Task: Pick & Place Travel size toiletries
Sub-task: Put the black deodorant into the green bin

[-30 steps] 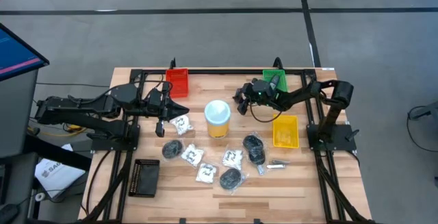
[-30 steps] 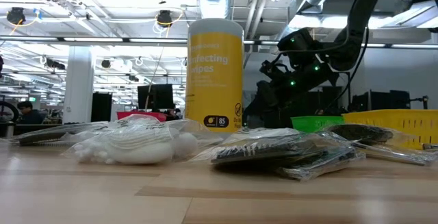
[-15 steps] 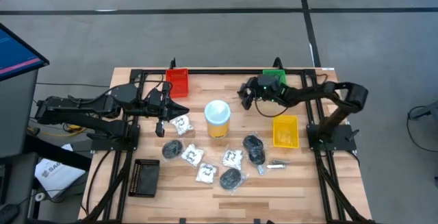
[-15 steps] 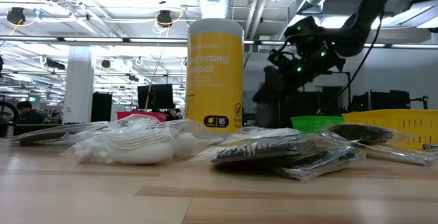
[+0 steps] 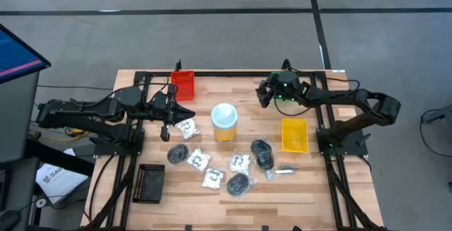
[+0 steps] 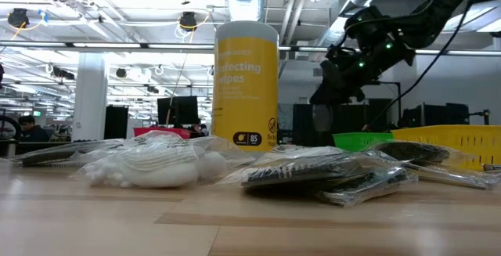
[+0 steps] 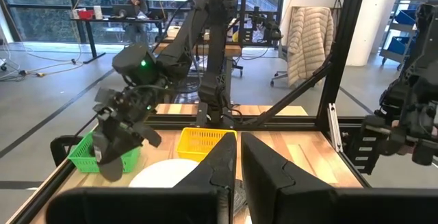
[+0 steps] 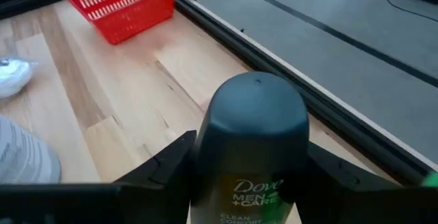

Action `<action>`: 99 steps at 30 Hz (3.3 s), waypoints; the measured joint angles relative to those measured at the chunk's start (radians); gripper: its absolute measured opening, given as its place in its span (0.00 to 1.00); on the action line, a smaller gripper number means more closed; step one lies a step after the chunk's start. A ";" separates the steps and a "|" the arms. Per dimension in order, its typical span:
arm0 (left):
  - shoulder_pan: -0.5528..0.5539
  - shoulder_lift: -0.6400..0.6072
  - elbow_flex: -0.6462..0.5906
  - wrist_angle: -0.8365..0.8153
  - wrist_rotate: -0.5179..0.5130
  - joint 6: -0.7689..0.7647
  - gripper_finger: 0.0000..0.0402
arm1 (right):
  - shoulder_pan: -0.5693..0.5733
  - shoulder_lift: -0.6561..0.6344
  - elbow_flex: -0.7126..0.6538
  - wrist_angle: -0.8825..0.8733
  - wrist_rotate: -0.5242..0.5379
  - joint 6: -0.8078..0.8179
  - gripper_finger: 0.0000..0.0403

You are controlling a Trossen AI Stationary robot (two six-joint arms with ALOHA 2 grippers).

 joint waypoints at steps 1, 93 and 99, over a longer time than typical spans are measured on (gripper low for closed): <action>0.000 0.000 0.000 0.000 0.000 0.000 0.04 | -0.005 -0.018 -0.011 0.000 0.000 0.002 0.45; 0.000 0.000 -0.001 0.000 0.000 0.000 0.04 | -0.149 -0.329 -0.267 -0.100 0.288 0.114 0.51; 0.000 0.000 -0.001 -0.012 0.004 -0.015 0.04 | -0.091 -0.329 -0.232 -0.094 0.286 0.098 0.48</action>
